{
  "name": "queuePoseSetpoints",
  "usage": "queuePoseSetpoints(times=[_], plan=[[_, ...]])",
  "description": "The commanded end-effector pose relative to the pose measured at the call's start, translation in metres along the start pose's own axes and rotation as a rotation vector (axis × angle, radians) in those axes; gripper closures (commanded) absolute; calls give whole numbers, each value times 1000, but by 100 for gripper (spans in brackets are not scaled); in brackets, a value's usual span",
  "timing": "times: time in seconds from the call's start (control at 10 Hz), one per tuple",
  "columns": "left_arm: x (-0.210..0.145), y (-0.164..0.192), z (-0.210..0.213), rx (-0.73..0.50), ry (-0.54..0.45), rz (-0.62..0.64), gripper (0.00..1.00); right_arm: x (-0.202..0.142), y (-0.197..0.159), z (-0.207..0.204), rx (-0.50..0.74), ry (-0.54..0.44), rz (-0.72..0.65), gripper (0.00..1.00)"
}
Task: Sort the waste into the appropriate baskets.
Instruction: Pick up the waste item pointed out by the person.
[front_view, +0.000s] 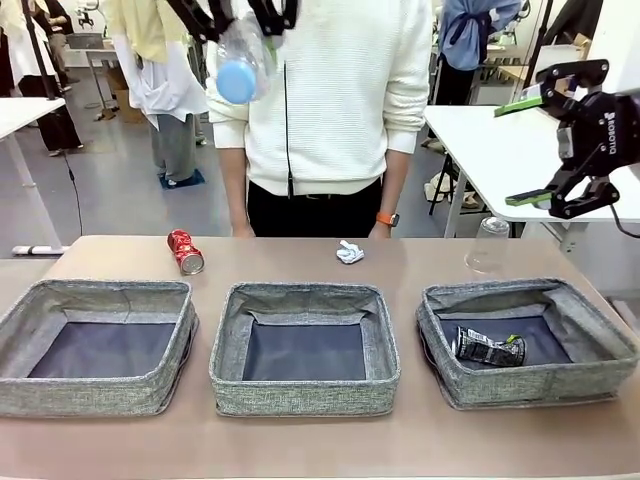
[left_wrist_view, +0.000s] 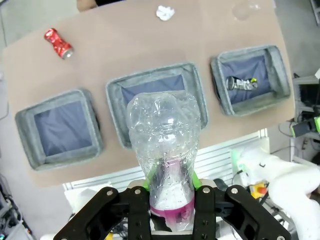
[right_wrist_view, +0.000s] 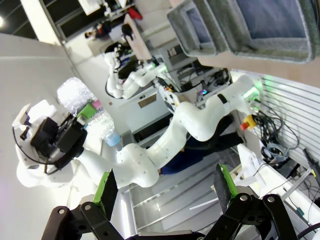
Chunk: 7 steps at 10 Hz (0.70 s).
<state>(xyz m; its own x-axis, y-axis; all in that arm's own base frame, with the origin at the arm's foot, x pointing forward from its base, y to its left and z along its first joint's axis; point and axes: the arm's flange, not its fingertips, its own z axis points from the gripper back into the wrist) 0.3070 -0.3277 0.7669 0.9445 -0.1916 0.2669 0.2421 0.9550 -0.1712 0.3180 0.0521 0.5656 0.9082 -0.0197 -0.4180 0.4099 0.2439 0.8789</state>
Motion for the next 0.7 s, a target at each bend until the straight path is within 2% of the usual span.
queuePoseSetpoints(times=[0.0,0.2,0.6], plan=[[-5,-12,-3,-40,31,-21,78,1,2,-1,23,11,26,0],[-5,-22,-20,-10,54,-32,78,1,2,-1,23,11,26,0],[-4,-23,-23,-24,66,-54,78,1,2,-1,23,11,26,0]])
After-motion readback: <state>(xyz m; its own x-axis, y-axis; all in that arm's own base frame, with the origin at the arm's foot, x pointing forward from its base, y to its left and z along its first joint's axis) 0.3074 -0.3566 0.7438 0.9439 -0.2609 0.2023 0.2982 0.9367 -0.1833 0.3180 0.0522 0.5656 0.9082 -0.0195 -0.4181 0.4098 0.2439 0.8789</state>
